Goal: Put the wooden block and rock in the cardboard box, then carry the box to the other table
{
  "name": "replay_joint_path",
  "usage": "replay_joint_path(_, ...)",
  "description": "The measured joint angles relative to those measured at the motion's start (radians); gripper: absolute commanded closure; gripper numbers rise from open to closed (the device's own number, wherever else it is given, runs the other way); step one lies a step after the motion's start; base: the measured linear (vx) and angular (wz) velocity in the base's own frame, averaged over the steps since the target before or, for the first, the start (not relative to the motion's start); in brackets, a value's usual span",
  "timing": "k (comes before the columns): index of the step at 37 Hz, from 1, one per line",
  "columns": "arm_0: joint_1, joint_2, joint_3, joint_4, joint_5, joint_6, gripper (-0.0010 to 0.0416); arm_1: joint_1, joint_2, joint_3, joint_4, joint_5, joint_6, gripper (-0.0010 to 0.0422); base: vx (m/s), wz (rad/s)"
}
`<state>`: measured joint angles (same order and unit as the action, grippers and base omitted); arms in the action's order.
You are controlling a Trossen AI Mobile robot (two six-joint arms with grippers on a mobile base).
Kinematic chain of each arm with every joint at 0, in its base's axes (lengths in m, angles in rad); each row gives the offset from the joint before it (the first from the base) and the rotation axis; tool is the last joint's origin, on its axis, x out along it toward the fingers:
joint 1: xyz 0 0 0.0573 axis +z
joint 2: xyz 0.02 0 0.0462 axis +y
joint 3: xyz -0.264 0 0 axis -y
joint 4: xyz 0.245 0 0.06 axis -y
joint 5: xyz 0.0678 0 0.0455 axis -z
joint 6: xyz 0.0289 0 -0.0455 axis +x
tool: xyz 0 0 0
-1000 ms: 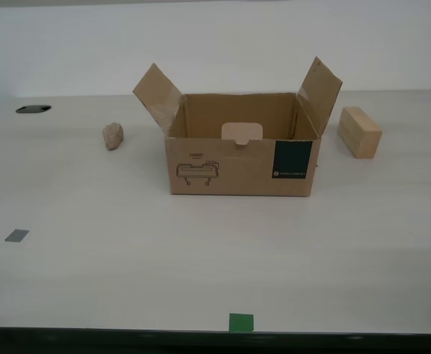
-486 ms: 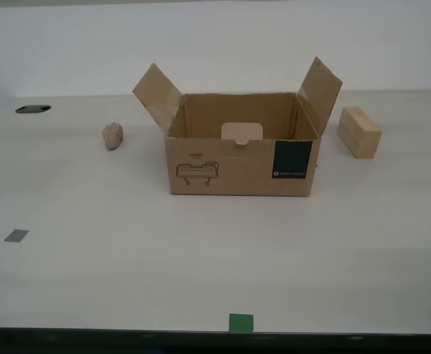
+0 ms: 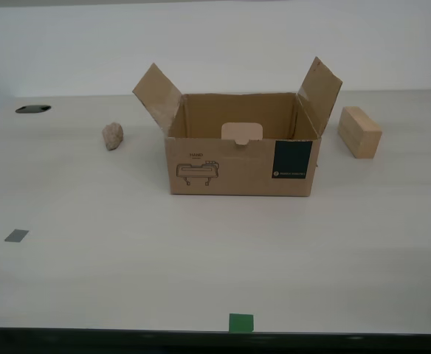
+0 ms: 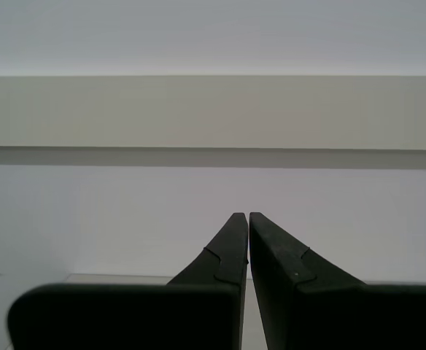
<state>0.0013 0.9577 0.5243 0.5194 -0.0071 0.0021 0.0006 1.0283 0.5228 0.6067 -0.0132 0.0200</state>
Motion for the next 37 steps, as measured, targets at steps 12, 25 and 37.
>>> replay_joint_path(12, -0.002, 0.0, 0.0, 0.0, 0.0, 0.0, 0.0406, 0.0, 0.0, 0.002, 0.0, -0.001, 0.0, 0.0412, 0.0, 0.0)
replay_joint_path(25, -0.001, 0.0, 0.0, 0.0, 0.0, 0.0, 0.0405, 0.0, 0.0, 0.023, 0.002, -0.001, -0.022, 0.0412, 0.0, 0.0)
replay_joint_path(37, -0.001, 0.0, 0.0, 0.0, 0.0, 0.003, 0.0405, 0.0, 0.0, 0.023, -0.005, -0.001, -0.051, 0.0412, 0.0, 0.0)
